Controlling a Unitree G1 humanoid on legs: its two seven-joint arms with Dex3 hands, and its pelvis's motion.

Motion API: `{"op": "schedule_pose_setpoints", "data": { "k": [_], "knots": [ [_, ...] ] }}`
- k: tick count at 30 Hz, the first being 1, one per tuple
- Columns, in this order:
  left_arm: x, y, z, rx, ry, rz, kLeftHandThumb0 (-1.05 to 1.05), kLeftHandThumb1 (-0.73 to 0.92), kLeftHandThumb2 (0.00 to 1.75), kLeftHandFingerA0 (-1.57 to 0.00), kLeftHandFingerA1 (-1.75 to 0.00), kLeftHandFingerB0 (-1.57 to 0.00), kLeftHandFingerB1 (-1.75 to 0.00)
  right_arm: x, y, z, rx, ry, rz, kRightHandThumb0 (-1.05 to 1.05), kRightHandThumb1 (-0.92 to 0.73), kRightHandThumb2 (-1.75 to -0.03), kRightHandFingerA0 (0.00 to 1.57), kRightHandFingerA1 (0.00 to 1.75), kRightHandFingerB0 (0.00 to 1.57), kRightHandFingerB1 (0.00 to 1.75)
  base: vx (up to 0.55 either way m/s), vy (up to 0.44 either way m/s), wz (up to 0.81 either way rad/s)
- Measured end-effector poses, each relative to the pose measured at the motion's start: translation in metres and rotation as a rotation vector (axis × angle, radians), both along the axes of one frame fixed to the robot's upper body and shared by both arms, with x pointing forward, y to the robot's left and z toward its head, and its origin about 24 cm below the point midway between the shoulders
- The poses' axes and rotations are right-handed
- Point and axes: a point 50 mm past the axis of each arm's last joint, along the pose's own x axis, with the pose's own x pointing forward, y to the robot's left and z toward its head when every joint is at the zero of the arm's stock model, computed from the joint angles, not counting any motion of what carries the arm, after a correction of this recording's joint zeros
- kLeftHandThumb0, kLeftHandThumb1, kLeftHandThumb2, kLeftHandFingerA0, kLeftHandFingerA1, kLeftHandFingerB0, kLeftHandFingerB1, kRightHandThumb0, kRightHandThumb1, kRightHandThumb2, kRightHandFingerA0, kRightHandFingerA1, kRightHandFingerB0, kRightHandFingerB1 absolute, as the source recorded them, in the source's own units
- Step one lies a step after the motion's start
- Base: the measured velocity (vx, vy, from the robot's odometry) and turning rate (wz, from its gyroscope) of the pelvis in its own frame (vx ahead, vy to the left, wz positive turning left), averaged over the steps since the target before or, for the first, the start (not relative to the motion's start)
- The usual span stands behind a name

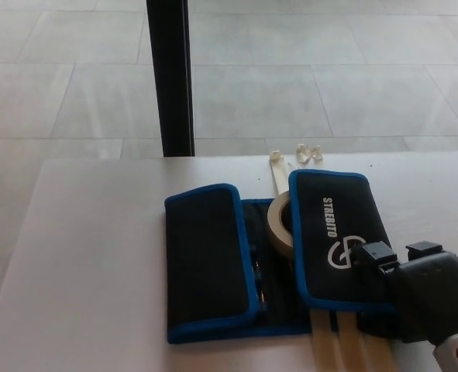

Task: The robot uses its right hand to open a black folded toolkit cover kept in the middle of the desk

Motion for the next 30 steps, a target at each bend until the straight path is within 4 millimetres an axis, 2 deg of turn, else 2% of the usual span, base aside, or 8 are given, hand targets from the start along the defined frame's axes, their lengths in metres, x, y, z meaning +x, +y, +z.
{"op": "schedule_pose_setpoints", "data": {
  "k": [7,14,16,18,21,23,28,30],
  "knots": [
    [0.0,0.0,0.0,0.0,-0.002,-0.004,-1.05,0.27,1.23,-0.76,-1.39,-0.67,-1.37,-0.002,0.001,-0.002,0.033,-0.08,-0.018,-0.34,-0.67,-0.59,0.89,1.57,0.88,0.67,0.0,0.0,0.0],
    [0.001,-0.001,0.0,-0.004,-0.004,-0.01,-1.05,0.29,1.23,-0.76,-1.4,-0.77,-1.39,-0.003,-0.001,-0.004,0.095,-0.154,-0.052,-0.36,-0.61,-0.63,0.92,1.66,0.92,0.62,0.0,0.0,0.0],
    [0.001,0.0,0.001,-0.002,-0.007,-0.012,-1.05,0.3,1.23,-0.76,-1.38,-0.73,-1.39,-0.002,-0.001,-0.002,0.163,-0.181,-0.089,-0.37,-0.72,-0.61,0.93,1.62,0.91,0.63,0.0,0.0,0.0],
    [0.001,0.001,0.002,0.001,-0.011,-0.013,-1.05,0.3,1.22,-0.75,-1.35,-0.74,-1.37,-0.001,0.0,0.0,0.231,-0.198,-0.123,-0.34,-0.69,-0.6,0.98,1.61,0.95,0.59,0.0,0.0,0.0],
    [0.001,0.001,0.002,0.001,-0.012,-0.014,-1.05,0.33,1.2,-0.77,-1.35,-0.76,-1.37,0.0,0.005,0.003,0.359,-0.214,-0.166,-0.29,-0.75,-0.72,0.97,1.62,0.92,0.6,0.0,0.0,0.0],
    [0.001,0.001,0.002,0.0,-0.012,-0.015,-1.05,0.31,1.23,-0.77,-1.37,-0.77,-1.37,0.001,0.01,0.005,0.444,-0.224,-0.188,-0.24,-0.75,-0.75,1.03,1.56,0.92,0.63,0.0,0.0,0.0],
    [0.001,0.001,0.002,0.001,-0.011,-0.017,-1.05,0.32,1.24,-0.78,-1.36,-0.77,-1.38,0.005,0.019,0.013,0.61,-0.245,-0.227,-0.13,-0.71,-0.81,0.97,1.38,0.94,0.71,0.0,0.0,0.0],
    [0.001,0.001,0.002,0.001,-0.011,-0.018,-1.05,0.31,1.24,-0.77,-1.36,-0.78,-1.38,0.006,0.021,0.016,0.66,-0.248,-0.24,-0.15,-0.7,-0.84,1.0,1.46,0.87,0.7,0.0,0.0,0.0]
  ]
}}
